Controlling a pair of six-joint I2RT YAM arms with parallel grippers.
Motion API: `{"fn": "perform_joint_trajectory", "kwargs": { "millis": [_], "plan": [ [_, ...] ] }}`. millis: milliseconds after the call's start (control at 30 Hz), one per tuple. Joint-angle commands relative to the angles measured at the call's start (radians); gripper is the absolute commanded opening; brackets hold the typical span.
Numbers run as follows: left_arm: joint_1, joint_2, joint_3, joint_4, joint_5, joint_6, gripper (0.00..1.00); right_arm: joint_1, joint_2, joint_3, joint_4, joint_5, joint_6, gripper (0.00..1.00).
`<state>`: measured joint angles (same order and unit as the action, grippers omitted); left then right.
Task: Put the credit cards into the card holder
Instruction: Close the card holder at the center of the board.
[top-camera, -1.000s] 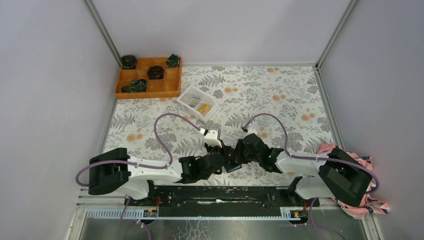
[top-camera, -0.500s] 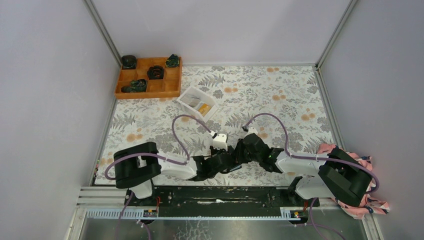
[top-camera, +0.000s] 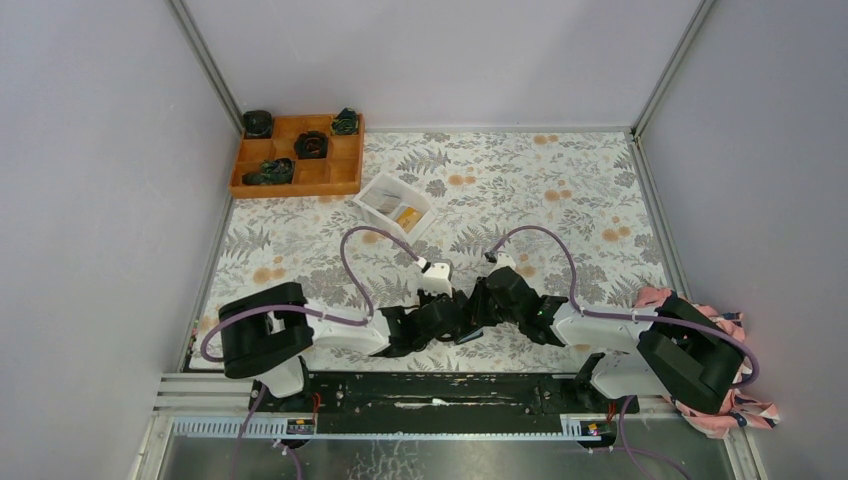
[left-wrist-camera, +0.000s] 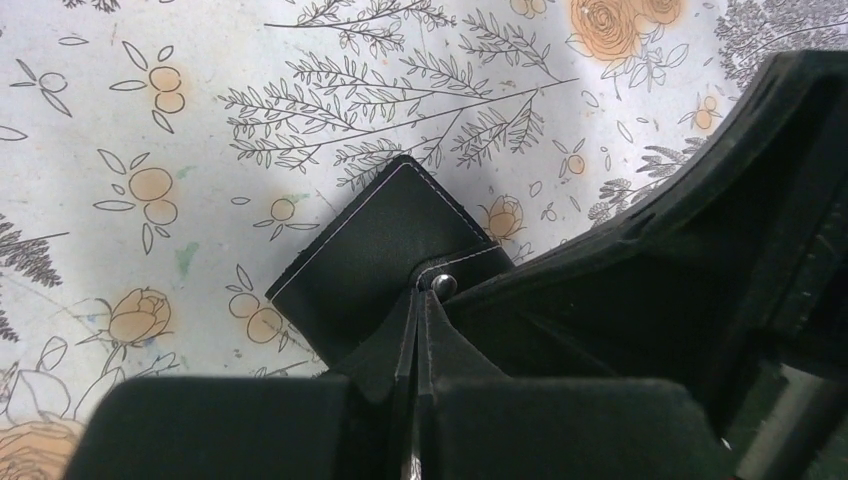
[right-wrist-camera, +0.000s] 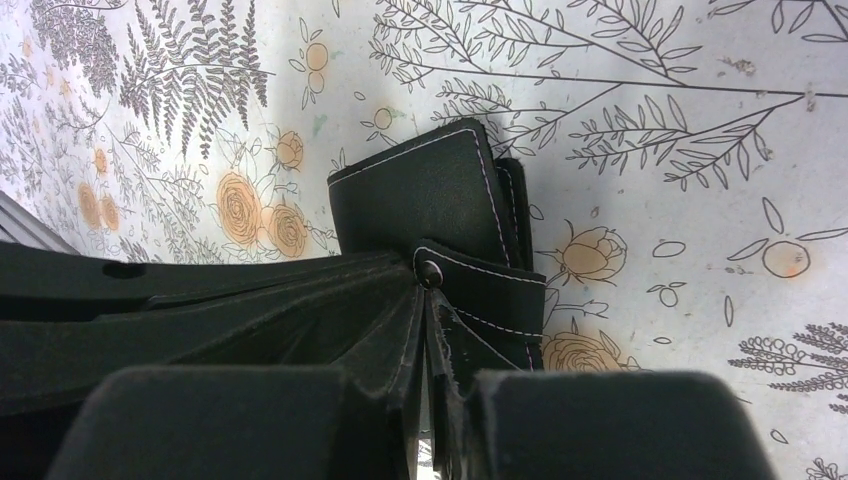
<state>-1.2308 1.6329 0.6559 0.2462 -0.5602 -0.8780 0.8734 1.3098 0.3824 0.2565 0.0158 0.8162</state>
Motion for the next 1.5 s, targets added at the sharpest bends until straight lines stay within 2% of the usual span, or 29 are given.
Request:
{"fn": "perform_joint_trajectory", "kwargs": {
  "millis": [0, 167, 333, 767, 1233, 1467],
  "plan": [
    [-0.005, -0.071, -0.004, -0.080, -0.008, -0.046, 0.00, 0.020, 0.052, -0.045, -0.222, 0.006, -0.045, 0.12],
    [-0.005, -0.109, -0.031, -0.089, -0.047, -0.065, 0.00, 0.044, 0.018, -0.013, -0.259, 0.011, -0.054, 0.21],
    [-0.006, -0.108, -0.034, -0.091, -0.060, -0.076, 0.00, 0.064, -0.018, 0.017, -0.305, 0.028, -0.054, 0.24],
    [-0.005, -0.078, -0.041, -0.061, -0.065, -0.085, 0.00, 0.078, -0.109, 0.062, -0.374, 0.048, -0.069, 0.25],
    [-0.005, -0.059, -0.042, -0.027, -0.047, -0.081, 0.00, 0.084, -0.173, 0.096, -0.365, 0.010, -0.093, 0.26],
    [-0.005, -0.058, -0.042, -0.028, -0.054, -0.087, 0.00, 0.093, -0.202, 0.101, -0.314, -0.050, -0.104, 0.29]
  ]
}}
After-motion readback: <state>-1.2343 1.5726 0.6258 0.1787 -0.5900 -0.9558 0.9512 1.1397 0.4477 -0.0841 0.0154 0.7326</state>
